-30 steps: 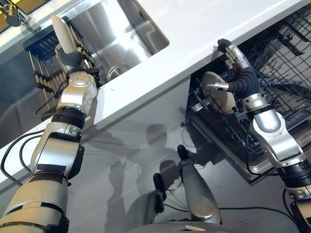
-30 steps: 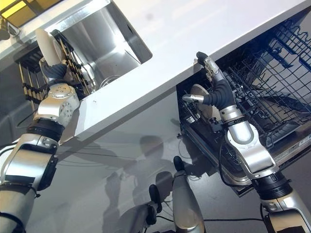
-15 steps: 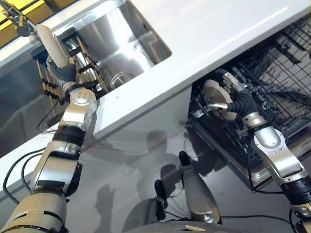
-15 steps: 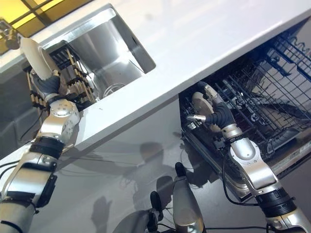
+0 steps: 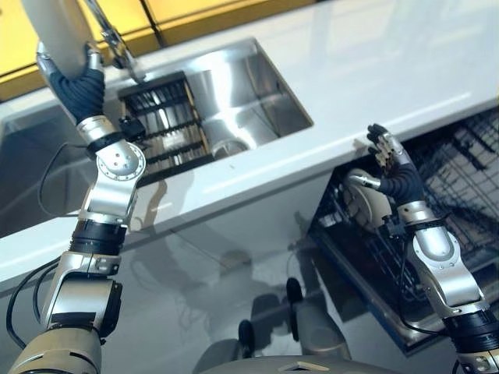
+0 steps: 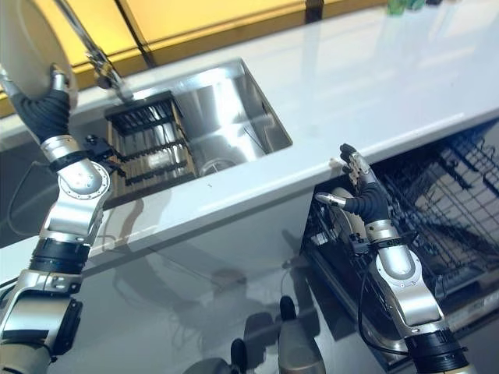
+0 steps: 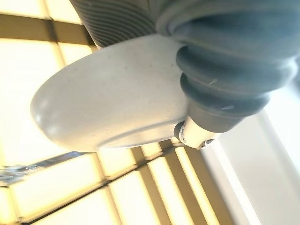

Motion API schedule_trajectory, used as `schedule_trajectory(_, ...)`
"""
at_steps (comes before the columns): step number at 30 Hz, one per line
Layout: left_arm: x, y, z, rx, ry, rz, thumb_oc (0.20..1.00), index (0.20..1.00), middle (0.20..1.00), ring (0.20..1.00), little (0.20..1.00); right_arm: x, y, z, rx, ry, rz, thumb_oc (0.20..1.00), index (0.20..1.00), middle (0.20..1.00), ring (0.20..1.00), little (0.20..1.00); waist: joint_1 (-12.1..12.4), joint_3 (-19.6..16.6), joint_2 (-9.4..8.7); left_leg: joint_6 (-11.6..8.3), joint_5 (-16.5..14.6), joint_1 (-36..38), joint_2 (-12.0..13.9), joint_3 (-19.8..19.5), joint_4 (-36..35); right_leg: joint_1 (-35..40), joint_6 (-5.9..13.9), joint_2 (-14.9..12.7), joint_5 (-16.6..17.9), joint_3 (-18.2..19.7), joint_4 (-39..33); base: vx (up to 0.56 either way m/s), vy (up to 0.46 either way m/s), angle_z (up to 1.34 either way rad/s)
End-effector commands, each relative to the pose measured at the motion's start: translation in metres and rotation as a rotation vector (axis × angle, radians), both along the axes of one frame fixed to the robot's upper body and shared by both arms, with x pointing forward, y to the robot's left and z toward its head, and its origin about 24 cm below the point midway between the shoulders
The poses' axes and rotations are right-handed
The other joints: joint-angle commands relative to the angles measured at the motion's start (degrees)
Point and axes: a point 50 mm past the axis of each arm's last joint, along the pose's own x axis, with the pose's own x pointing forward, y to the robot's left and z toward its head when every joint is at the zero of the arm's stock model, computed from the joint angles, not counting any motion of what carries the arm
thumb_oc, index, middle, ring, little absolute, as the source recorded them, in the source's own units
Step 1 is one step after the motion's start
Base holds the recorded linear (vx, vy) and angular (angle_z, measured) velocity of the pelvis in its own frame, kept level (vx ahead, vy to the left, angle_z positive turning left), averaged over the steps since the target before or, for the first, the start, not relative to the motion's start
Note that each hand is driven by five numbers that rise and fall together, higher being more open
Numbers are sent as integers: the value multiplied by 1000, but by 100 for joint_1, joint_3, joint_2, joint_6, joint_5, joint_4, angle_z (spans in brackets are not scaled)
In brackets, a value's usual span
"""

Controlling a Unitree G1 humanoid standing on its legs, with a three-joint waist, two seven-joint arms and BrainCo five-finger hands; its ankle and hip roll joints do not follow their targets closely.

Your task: Pick up plates and place into dishwasher.

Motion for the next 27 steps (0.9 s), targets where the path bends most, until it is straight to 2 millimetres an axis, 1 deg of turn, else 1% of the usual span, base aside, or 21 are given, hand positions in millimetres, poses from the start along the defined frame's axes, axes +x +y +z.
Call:
schedule_trajectory(1,-13,-22,8,182,-25,-274,200,200,200,200,200,-7,7,44,30,-280,46,1000,1000,1000,1000,1000,244,-606,-59,229,-129,92,-262,133,-162,-179,735,-96,-209,364,68,-146,32,8)
schedule_trajectory(2,-15,-28,8,206,-16,-327,200,200,200,200,200,-7,7,48,27,-298,54,1000,1000,1000,1000,1000,284,-636,-59,229,-124,119,-259,130,-199,-137,743,-101,-201,342,33,-113,21,5)
schedule_trajectory(4,-20,-45,7,268,8,-486,200,200,200,200,200,-7,9,57,20,-339,82,1000,1000,1000,1000,1000,382,-705,-72,232,-112,181,-260,99,-293,-47,767,-119,-182,289,-36,-111,9,4)
schedule_trajectory(6,-25,-63,5,341,56,-685,200,200,200,200,200,-6,13,70,13,-383,134,1000,1000,1000,1000,1000,500,-789,-94,231,-86,260,-258,48,-409,55,794,-145,-144,215,-102,-142,4,10)
schedule_trajectory(10,-29,-83,2,407,129,-967,200,200,200,200,200,-2,24,84,11,-419,211,1000,1000,1000,1000,1000,653,-879,-119,252,-70,356,-294,-60,-510,172,836,-196,-76,140,-178,-101,8,9)
schedule_trajectory(14,-35,-99,-3,502,202,-1179,200,200,200,200,200,3,34,90,-4,-418,262,1000,1000,1000,1000,1000,755,-963,-112,290,-85,412,-344,-129,-519,250,863,-235,-29,111,-241,-82,19,3)
schedule_trajectory(17,-37,-101,-4,545,252,-1289,200,200,200,200,200,4,37,91,-7,-399,295,1000,1000,1000,1000,1000,793,-1007,-121,321,-111,430,-374,-125,-469,284,889,-282,8,75,-250,-54,23,4)
schedule_trajectory(20,-40,-101,-4,583,287,-1351,200,200,200,200,200,4,37,89,-16,-379,314,1000,1000,1000,1000,1000,807,-1055,-121,333,-114,445,-382,-117,-452,313,902,-308,25,44,-269,-42,23,3)
schedule_trajectory(27,-40,-92,-3,656,359,-1381,200,200,200,200,200,2,32,87,-13,-358,349,1000,1000,1000,1000,1000,781,-1107,-131,362,-139,467,-380,-54,-406,355,927,-374,74,9,-292,-7,9,1)
